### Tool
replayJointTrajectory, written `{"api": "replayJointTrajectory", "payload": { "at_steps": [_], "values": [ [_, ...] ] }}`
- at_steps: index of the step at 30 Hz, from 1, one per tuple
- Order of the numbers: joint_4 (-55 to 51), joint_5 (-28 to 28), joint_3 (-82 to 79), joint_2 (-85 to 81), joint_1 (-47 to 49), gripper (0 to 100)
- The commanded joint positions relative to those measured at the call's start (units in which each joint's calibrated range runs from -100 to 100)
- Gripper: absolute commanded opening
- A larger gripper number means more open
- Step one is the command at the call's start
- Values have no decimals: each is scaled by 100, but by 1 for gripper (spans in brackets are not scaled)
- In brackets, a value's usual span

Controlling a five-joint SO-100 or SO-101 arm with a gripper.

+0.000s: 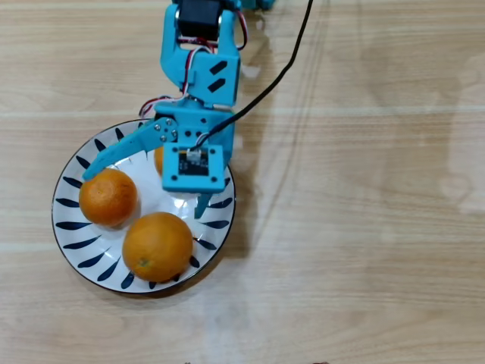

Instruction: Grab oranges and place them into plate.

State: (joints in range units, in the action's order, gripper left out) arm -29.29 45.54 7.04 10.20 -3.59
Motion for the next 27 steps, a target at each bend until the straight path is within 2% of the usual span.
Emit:
{"api": "replayJointTrajectory", "payload": {
  "at_steps": [1, 4, 8, 10, 13, 15, 16, 21, 27],
  "values": [
    [-643, -372, 7, -995, 117, 47],
    [-1029, -670, -20, -1375, 222, 31],
    [-1803, -1125, -56, -1950, 351, 0],
    [-2181, -1386, -373, -2347, 456, 6],
    [-2353, -1799, -1333, -3150, 536, 1],
    [-2344, -2155, -2284, -3818, 673, 2],
    [-2181, -2531, -3271, -4562, 770, 2],
    [-1562, -3665, -5742, -6506, 964, 2],
    [-1640, -3822, -8377, -8991, 972, 2]
  ]
}}
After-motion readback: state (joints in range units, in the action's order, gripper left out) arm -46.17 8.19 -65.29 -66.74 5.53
